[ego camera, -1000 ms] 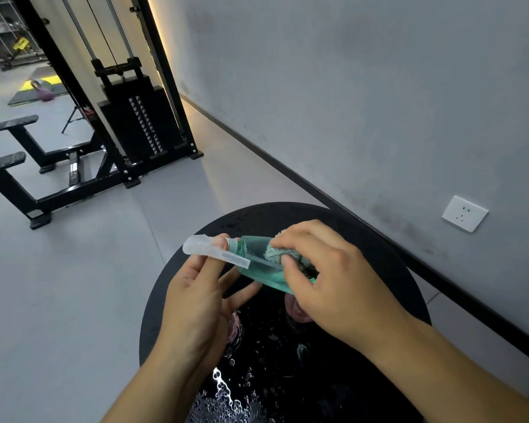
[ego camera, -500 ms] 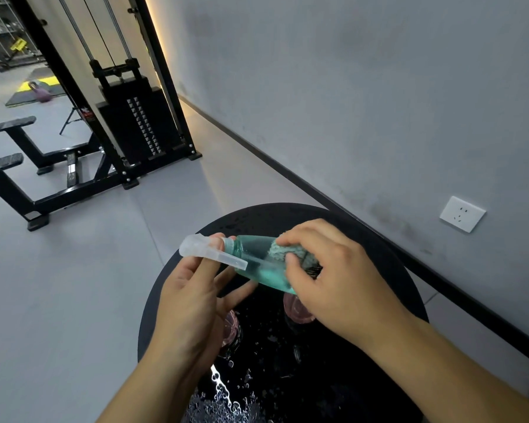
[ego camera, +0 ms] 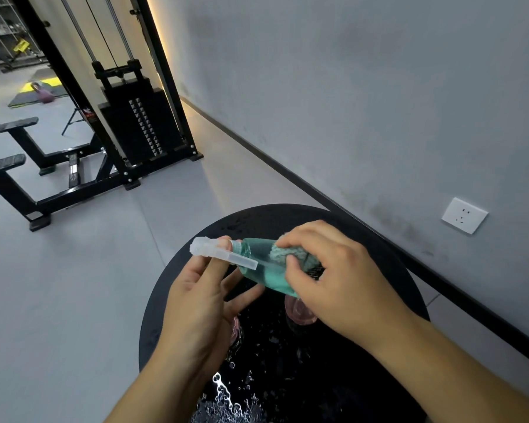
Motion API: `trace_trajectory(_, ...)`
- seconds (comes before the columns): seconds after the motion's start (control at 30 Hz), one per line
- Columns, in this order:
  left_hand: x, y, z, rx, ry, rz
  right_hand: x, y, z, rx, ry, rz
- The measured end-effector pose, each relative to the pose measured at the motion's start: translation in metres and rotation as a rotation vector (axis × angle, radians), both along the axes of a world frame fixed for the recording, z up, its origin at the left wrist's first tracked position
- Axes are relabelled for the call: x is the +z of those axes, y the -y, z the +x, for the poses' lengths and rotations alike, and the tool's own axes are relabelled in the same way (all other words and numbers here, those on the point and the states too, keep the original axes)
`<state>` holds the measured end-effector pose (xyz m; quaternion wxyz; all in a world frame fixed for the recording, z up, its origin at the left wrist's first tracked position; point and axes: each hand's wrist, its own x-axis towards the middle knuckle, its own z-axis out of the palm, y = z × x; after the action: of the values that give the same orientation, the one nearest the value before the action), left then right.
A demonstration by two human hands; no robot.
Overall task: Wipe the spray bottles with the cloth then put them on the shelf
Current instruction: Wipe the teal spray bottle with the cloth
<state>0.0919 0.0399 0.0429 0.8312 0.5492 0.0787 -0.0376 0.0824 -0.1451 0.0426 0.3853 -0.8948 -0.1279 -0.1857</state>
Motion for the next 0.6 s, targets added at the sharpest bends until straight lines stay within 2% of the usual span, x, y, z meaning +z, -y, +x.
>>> trace_trajectory(0.1, -0.001, -0.001, 0.001, 0.011, 0.016, -0.016, 0.000, 0.003, 0.001, -0.051, -0.018, 0.033)
trace_trajectory(0.27, -0.003, 0.002, 0.000, 0.003, 0.021, -0.023, 0.000, -0.004, -0.001, 0.066, -0.010, -0.020)
trace_trajectory(0.4, -0.003, -0.005, 0.004, 0.019, 0.033, -0.052, 0.000, 0.004, 0.001, -0.027, 0.006, 0.022)
trace_trajectory(0.6, -0.003, -0.017, 0.010, 0.065, 0.026, -0.082, -0.003, 0.012, 0.003, -0.070, -0.069, 0.058)
